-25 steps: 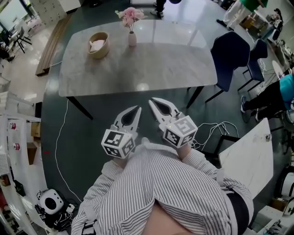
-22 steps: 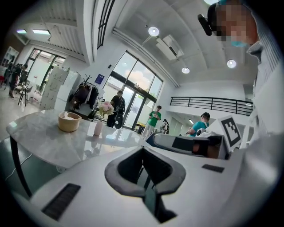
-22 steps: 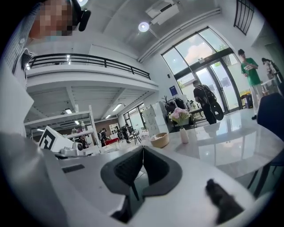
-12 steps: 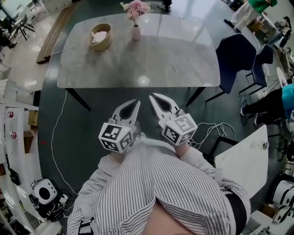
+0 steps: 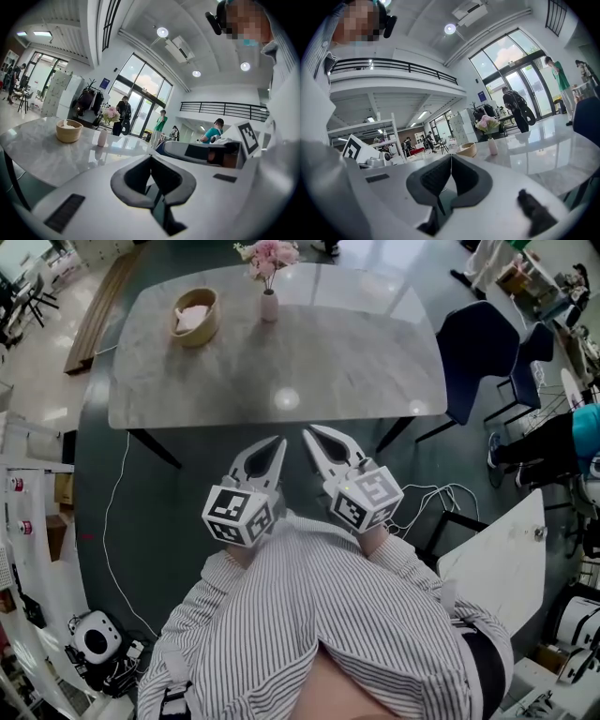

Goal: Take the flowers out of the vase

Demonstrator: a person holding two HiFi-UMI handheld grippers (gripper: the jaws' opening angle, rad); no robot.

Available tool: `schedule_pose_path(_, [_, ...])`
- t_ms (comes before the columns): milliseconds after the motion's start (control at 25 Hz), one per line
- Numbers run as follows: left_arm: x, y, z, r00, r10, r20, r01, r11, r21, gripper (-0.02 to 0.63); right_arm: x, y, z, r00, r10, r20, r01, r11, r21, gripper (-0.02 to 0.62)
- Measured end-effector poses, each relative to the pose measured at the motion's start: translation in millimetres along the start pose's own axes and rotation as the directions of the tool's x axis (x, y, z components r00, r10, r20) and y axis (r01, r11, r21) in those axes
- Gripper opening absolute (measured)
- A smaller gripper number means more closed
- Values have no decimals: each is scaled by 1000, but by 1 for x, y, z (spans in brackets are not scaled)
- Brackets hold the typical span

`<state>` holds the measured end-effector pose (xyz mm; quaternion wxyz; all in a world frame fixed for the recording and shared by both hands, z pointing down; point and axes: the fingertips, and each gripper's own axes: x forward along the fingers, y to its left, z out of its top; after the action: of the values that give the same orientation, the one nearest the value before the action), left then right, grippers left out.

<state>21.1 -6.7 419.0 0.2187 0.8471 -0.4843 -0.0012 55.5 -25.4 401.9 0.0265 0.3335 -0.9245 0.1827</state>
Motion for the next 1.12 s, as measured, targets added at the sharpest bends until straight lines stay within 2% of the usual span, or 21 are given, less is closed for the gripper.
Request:
schedule_pose_path(200, [14, 33, 7, 1000, 13, -4, -13, 1000, -21, 12, 33, -5, -6, 999, 19, -35, -20, 1000, -8, 15])
schedule_pose_path(400, [37, 57, 32, 1000, -3, 6, 3, 1000, -13, 12, 67, -17, 12, 999, 27, -34, -28, 999, -23, 15])
schedule_pose_path(840, [93, 114, 96, 996, -82, 27, 82, 996, 24, 12, 141, -58, 62, 999, -45, -7, 44, 998, -50, 15])
schedule_pose_path(1120, [122, 159, 126, 992, -122, 20, 120, 991, 62, 12, 194, -77, 79, 997, -72, 18, 72, 996, -49, 15])
